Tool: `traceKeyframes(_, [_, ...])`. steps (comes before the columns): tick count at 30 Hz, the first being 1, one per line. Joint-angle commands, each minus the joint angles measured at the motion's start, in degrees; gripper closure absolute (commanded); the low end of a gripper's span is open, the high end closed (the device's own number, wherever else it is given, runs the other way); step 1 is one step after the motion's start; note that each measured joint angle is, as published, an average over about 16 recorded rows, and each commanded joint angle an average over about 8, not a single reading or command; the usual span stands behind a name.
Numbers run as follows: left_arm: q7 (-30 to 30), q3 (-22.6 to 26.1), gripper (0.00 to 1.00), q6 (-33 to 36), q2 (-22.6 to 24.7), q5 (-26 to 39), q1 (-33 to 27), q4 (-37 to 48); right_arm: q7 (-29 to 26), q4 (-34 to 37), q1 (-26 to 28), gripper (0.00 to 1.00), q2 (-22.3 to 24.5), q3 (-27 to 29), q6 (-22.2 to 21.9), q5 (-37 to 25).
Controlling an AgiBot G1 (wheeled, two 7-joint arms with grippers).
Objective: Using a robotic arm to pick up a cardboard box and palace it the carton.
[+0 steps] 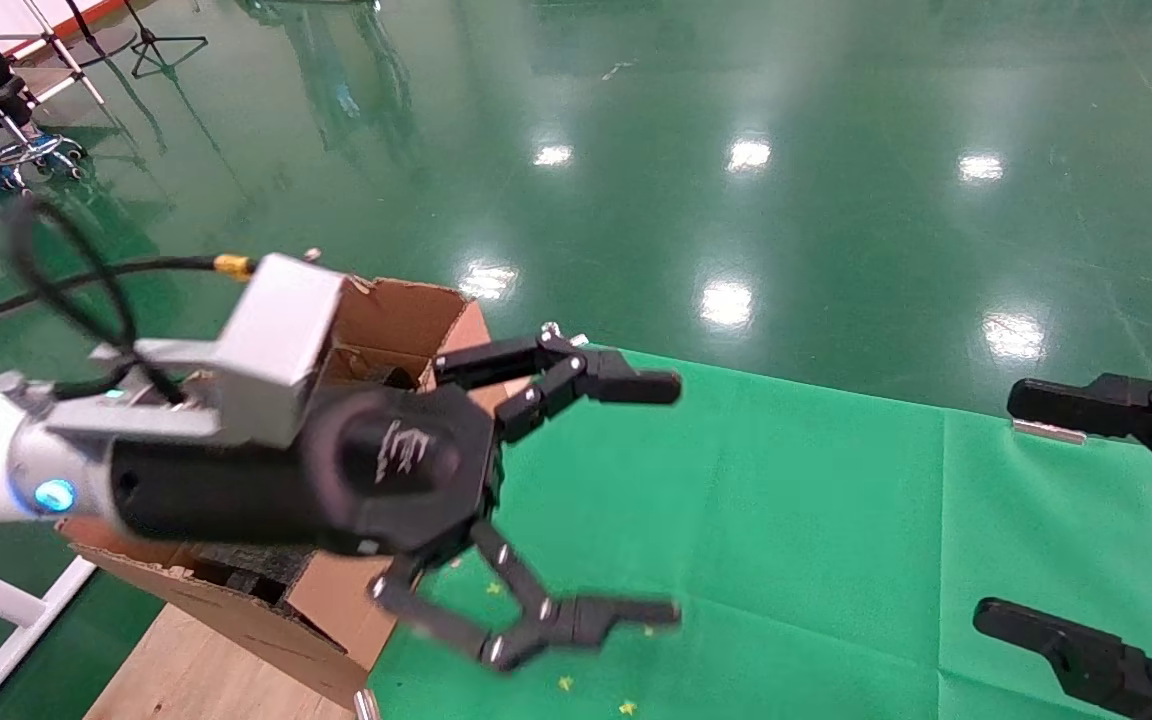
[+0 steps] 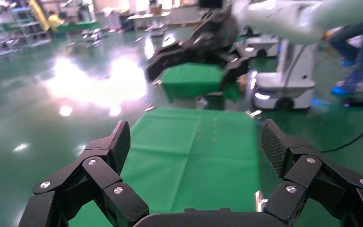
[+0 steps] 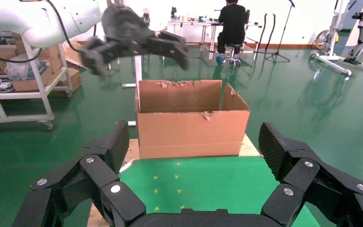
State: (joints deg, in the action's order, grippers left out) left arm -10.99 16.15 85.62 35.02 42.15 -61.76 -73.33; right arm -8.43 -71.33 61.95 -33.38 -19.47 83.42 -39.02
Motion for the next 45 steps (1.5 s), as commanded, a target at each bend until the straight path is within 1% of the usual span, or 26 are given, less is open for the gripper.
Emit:
traceKeyframes(1, [0.5, -0.6, 0.00, 0.5, 0.0, -1.5, 0.9, -1.2, 0.0, 0.0, 0.0, 0.00, 0.0, 0.0, 0.0, 0.0])
traceKeyframes(4, [0.6, -0.8, 0.00, 0.7, 0.0, -2.1, 1.3, -1.7, 0.0, 0.0, 0.0, 0.00, 0.0, 0.0, 0.0, 0.0])
traceKeyframes(21, [0.3, -0.3, 0.00, 0.2, 0.0, -0.6, 0.4, -0.5, 0.0, 0.0, 0.0, 0.00, 0.0, 0.0, 0.0, 0.0])
traceKeyframes(45, [0.2, -0.1, 0.00, 0.0, 0.0, -0.1, 0.1, -0.1, 0.0, 0.0, 0.0, 0.00, 0.0, 0.0, 0.0, 0.0])
